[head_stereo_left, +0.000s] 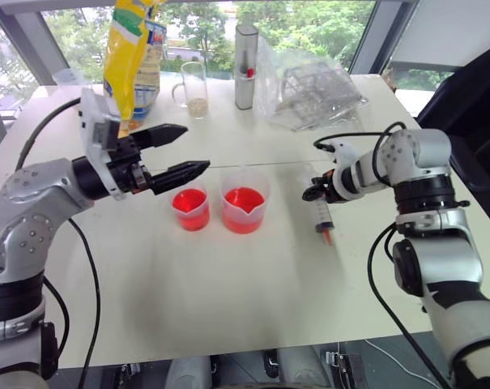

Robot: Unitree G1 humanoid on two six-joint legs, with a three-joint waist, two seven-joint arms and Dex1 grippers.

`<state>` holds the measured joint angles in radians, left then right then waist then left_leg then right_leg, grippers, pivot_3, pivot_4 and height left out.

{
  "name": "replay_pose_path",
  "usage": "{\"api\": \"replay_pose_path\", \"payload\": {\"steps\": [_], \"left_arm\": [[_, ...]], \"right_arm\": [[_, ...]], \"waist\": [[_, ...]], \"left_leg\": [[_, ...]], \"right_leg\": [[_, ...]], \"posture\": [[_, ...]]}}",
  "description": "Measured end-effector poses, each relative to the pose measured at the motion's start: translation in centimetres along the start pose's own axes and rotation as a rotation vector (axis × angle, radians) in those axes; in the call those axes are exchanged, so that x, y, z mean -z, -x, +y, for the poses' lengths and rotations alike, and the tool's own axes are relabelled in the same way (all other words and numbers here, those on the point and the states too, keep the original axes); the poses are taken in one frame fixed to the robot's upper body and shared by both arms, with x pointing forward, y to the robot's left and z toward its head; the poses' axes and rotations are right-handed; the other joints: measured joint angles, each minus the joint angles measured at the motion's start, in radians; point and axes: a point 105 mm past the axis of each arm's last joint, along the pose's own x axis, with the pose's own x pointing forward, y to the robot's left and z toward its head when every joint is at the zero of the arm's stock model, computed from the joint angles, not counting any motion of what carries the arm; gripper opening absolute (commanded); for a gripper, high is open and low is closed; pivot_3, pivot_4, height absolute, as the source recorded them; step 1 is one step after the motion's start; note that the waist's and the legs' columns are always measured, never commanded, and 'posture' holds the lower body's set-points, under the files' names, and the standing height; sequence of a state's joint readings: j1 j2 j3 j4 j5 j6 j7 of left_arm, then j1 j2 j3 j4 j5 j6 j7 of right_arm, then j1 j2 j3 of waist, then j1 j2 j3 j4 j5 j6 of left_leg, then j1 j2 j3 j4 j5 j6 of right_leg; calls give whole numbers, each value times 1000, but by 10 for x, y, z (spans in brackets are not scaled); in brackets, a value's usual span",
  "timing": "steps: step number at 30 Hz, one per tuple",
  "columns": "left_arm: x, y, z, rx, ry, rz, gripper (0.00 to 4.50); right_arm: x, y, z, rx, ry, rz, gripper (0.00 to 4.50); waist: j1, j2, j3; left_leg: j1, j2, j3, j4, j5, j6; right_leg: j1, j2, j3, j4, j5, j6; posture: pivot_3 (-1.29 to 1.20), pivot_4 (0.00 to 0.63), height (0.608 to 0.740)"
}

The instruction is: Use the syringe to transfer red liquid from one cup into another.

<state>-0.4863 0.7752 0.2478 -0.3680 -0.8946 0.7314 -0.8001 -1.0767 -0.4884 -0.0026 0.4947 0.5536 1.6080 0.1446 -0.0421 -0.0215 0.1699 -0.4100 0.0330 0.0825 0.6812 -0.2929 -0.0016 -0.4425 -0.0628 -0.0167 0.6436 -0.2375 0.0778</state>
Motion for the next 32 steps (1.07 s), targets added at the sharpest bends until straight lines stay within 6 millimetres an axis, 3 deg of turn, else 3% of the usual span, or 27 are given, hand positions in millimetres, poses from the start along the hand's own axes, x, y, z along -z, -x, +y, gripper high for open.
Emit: {"api": "replay_pose_path", "payload": {"steps": [2, 8, 9, 14, 20, 23, 32], "left_arm": [[0, 0, 0, -2, -3, 2, 4468], [-2, -1, 2, -7, -19, 5, 4500], [-2, -1, 2, -8, -20, 7, 4500], [3, -1, 3, -11, -14, 22, 4500], [13, 8, 6, -22, 3, 70, 4500], [16, 15, 8, -37, 6, 90, 4500], [18, 25, 7, -44, -2, 123, 4500]], "right_arm": [[-1, 1, -2, 10, -7, -6, 1424], [1, 0, 0, 6, 0, -11, 4315], [0, 1, 2, -5, 5, -17, 4417], [-8, 19, 8, -34, 94, -103, 4417], [-13, 84, 16, -49, 411, -277, 4417], [-6, 103, 20, -98, 532, -319, 4417], [36, 134, 36, -332, 877, -305, 4417]], "waist": [[0, 0, 0], [0, 0, 0], [0, 0, 0], [2, 0, 0], [7, 0, 0], [4, 0, 0], [14, 0, 0]], "left_leg": [[0, 0, 0, 0, 0, 0], [0, 0, 0, 0, 0, 0], [0, 0, 0, 0, 0, 0], [0, 0, 0, 0, 0, 0], [-1, 1, -1, -1, -1, 2], [-1, 1, 0, -2, -1, 2], [-1, 1, 0, -1, -2, 3]], "right_leg": [[0, 0, 0, 0, 0, 0], [0, 0, 0, 0, 0, 0], [0, 0, 0, 0, 0, 0], [0, 0, 0, 0, 0, 0], [1, 0, 0, -5, 0, 1], [2, 1, 0, -9, 0, 1], [3, 0, 0, -12, -1, 0]], "posture": [[0, 150, 740], [0, 150, 740], [0, 150, 740], [0, 150, 740], [0, 150, 740], [0, 150, 740], [0, 150, 740]]}}
